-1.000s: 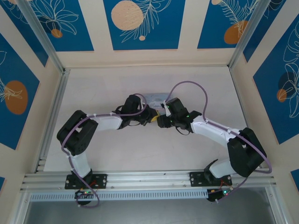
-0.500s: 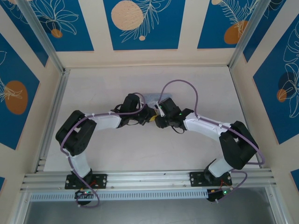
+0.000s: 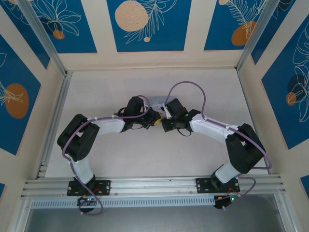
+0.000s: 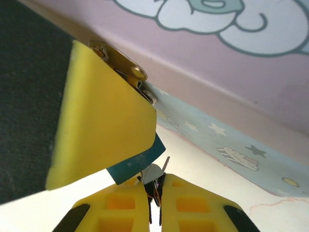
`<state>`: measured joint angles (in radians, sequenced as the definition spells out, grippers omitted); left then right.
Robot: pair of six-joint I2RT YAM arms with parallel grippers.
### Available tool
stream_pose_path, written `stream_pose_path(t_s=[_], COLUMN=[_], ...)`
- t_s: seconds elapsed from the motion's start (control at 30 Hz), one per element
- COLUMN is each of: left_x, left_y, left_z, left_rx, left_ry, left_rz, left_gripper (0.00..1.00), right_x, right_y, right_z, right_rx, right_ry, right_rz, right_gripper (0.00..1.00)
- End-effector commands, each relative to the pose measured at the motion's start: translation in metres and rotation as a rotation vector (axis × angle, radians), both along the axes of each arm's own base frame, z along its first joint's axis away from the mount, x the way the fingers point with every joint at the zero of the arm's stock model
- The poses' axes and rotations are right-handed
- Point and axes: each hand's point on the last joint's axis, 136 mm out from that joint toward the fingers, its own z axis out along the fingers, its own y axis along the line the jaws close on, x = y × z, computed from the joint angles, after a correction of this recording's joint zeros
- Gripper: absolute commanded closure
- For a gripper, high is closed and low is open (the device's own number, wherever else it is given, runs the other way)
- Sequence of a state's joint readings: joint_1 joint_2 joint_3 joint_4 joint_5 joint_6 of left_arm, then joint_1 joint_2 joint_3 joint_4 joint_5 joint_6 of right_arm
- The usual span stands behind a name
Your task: Unlock a padlock with a key
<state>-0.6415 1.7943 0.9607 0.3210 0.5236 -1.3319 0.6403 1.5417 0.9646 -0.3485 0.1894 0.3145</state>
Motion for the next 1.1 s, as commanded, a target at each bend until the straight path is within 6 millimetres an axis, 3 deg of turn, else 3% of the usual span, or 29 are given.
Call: stream_pose_path(t_s=[0.0,0.07,0.13,0.17,0.4,0.63,1.07], left_x=[-0.012,-0.012,-0.013,-0.012,-0.011,-0.010,-0.009], left_y=[-0.004,-0.004,-0.004,-0.003,-0.002,0.000,0.000], left_z=[0.016,0.015,0.014,0.015,0.018,0.026,0.033], left_rx=[-0.042,-0.039,-0.038,-0.040,-0.038,-0.033,-0.028], left_ry=[-0.009,-0.007,-0.002,-0.002,0.011,0.016,0.014], left_rz=[-0.057,-0.056,-0.056,-0.053,-0.055,-0.065,-0.077], left_gripper=[1.00,1.00,1.00,1.00,1.00,1.00,1.00], right_x=[0.014,0.009,0.006,0.004,-0.001,-0.001,0.001], right_y=[0.011,0.013,0.010,0.007,-0.014,-0.014,-0.005], right_z=[0.030,0.034,0.038,0.039,0.043,0.032,0.020], right_rx=[0.175,0.218,0.230,0.224,0.175,0.029,-0.080], right_ry=[-0.031,-0.016,-0.022,-0.026,-0.083,-0.167,-0.259], right_rz=[-0.033,-0.019,-0.013,-0.020,-0.045,0.039,0.122], right_gripper=[1.00,0.99,0.79,0.74,0.52,0.49,0.59])
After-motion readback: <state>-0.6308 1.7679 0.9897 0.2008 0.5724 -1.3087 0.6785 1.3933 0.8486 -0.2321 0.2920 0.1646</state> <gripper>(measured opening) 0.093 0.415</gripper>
